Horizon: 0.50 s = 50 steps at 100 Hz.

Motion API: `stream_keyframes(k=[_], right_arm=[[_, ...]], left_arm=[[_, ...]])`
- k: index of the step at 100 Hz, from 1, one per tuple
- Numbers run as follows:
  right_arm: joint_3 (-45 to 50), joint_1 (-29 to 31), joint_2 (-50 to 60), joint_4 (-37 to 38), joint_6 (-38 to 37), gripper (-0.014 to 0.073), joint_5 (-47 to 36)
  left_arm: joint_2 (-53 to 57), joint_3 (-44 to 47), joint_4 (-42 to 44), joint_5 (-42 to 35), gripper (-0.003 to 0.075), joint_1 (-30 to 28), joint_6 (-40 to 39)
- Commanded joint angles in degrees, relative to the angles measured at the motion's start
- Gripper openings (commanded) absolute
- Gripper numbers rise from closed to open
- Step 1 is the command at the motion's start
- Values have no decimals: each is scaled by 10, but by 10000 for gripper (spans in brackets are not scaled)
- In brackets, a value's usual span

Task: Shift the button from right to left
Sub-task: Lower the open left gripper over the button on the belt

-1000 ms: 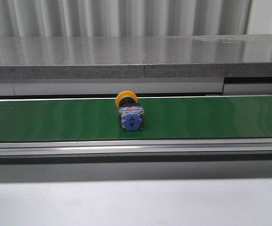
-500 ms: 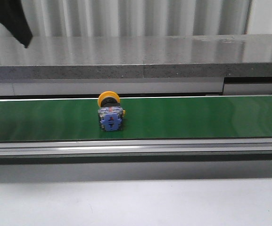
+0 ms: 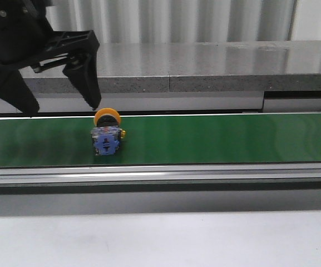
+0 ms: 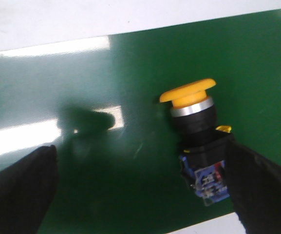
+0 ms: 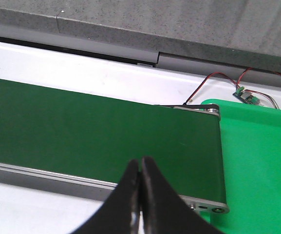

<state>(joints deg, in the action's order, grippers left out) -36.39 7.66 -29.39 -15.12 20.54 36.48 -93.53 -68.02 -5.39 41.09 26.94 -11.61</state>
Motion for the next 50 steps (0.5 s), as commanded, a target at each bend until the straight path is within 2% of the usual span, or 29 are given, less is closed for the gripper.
stream_keyframes(k=[1, 29, 50], right_arm=[[-13, 1, -2, -10, 5, -67, -37], [-13, 1, -2, -10, 5, -67, -37], [-13, 1, -2, -10, 5, -67, -37]], left_arm=[[9, -25, -8, -31, 650, 14, -12], [-13, -44, -7, -29, 647, 38, -17], [-41, -44, -3, 3, 619, 38, -17]])
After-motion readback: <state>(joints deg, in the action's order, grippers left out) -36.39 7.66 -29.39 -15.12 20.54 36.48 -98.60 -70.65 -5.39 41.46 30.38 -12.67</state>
